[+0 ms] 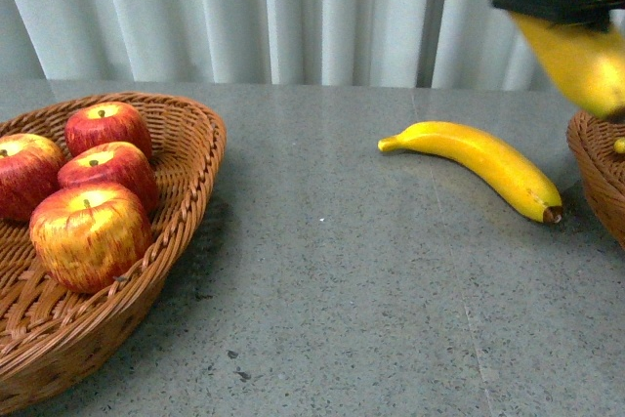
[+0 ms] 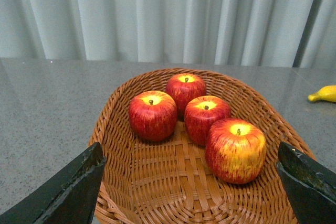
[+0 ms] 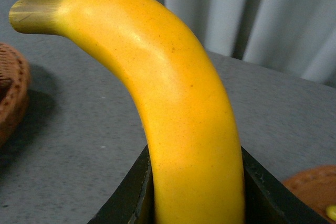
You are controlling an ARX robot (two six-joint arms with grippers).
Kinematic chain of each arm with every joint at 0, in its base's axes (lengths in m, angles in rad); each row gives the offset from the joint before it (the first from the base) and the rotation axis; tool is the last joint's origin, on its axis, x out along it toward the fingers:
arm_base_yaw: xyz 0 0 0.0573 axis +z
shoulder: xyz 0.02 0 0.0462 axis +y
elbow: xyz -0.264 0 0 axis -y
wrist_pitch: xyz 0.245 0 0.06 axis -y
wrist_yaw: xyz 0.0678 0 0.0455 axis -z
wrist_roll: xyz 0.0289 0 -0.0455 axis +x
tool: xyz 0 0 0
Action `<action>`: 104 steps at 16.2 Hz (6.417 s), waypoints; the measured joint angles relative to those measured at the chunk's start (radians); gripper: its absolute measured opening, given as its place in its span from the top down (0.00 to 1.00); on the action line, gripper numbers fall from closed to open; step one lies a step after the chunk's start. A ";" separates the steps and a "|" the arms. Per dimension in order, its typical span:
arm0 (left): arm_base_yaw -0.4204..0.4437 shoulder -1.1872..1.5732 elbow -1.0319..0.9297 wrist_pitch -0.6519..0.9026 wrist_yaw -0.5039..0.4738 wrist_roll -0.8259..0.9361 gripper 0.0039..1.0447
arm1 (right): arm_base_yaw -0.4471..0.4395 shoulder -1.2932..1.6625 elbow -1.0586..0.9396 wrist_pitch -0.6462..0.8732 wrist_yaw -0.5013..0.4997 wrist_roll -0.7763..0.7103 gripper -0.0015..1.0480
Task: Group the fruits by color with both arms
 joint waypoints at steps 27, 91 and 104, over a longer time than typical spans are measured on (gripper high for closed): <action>0.000 0.000 0.000 0.000 0.000 0.000 0.06 | -0.091 -0.139 -0.037 -0.056 -0.112 -0.151 0.06; 0.000 0.000 0.000 0.000 0.000 0.000 0.06 | -0.592 0.047 -0.030 -0.124 -0.396 -0.397 0.64; 0.000 0.000 0.000 0.000 0.000 0.000 0.06 | -0.587 -0.373 -0.177 0.131 -0.640 0.000 0.06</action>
